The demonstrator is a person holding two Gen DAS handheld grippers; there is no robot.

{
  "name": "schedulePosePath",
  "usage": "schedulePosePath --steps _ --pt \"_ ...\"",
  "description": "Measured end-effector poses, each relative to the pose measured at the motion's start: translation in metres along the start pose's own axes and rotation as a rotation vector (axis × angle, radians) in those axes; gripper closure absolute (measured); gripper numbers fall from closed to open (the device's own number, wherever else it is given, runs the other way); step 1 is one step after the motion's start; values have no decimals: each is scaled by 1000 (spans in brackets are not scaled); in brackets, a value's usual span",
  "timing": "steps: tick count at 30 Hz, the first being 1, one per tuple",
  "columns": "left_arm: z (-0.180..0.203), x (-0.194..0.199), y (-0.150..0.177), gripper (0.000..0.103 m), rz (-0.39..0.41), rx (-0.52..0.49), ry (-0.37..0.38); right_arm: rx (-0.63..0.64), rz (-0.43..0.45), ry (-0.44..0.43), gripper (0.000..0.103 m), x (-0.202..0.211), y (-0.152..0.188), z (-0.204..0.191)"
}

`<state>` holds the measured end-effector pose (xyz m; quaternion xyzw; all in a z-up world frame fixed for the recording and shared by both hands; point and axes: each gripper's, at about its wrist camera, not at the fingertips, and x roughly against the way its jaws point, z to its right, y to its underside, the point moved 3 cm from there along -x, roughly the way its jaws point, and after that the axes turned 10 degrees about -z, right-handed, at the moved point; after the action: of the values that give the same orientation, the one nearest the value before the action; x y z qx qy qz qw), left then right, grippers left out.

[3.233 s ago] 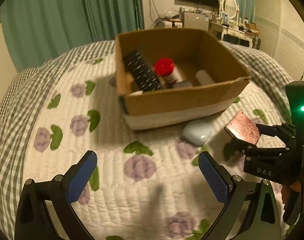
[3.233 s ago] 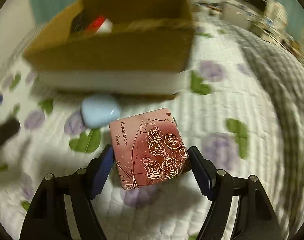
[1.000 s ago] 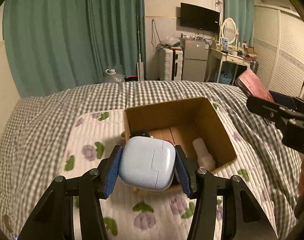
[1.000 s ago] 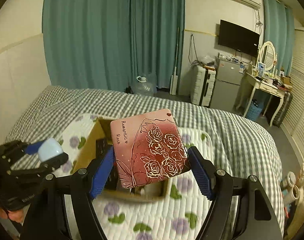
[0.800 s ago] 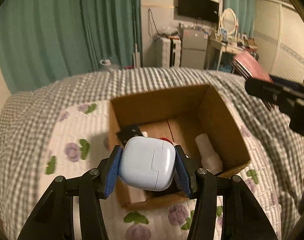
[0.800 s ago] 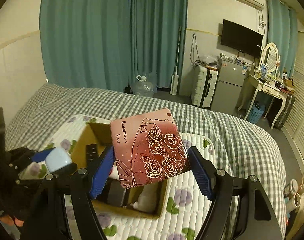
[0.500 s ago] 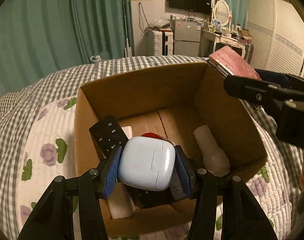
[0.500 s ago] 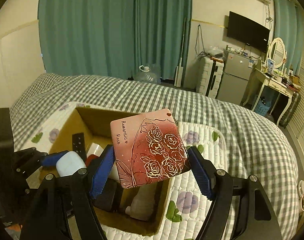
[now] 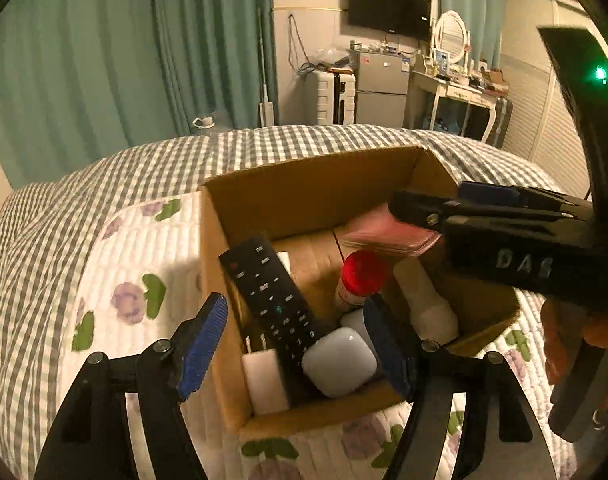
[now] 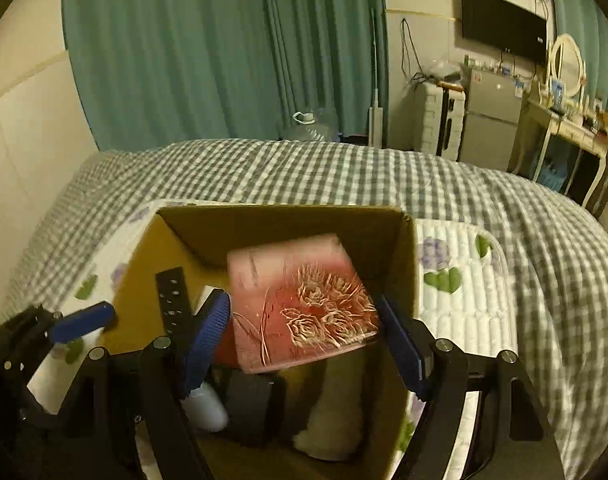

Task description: Organize rigid objects

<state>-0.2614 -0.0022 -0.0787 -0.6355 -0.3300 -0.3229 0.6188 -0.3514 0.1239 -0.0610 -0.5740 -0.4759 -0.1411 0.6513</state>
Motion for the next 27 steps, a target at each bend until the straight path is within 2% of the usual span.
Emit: schedulePosePath --steps 3,7,11,13,14,16,19,20,22,27 --pt "-2 21 4 24 11 1 -11 -14 7 45 23 27 2 3" --pt "-7 69 5 17 83 -6 -37 15 60 125 23 91 5 5" --pt "-15 126 4 8 177 14 -46 31 143 150 23 165 9 -2" --pt "-16 158 8 1 240 27 -43 45 193 149 18 198 15 -8" --pt "-18 171 9 0 270 33 -47 51 225 153 13 214 17 -11" --pt "-20 198 11 0 337 42 -47 62 294 164 10 247 26 -19" --pt "-24 228 18 0 392 50 -40 67 377 184 4 283 38 -30" --pt "-25 235 21 0 401 50 -41 66 406 190 0 294 42 -34" --pt "-24 247 26 0 425 43 -43 72 435 190 0 304 48 -44" --pt "-19 250 43 0 456 24 -43 101 434 234 0 302 61 -62"
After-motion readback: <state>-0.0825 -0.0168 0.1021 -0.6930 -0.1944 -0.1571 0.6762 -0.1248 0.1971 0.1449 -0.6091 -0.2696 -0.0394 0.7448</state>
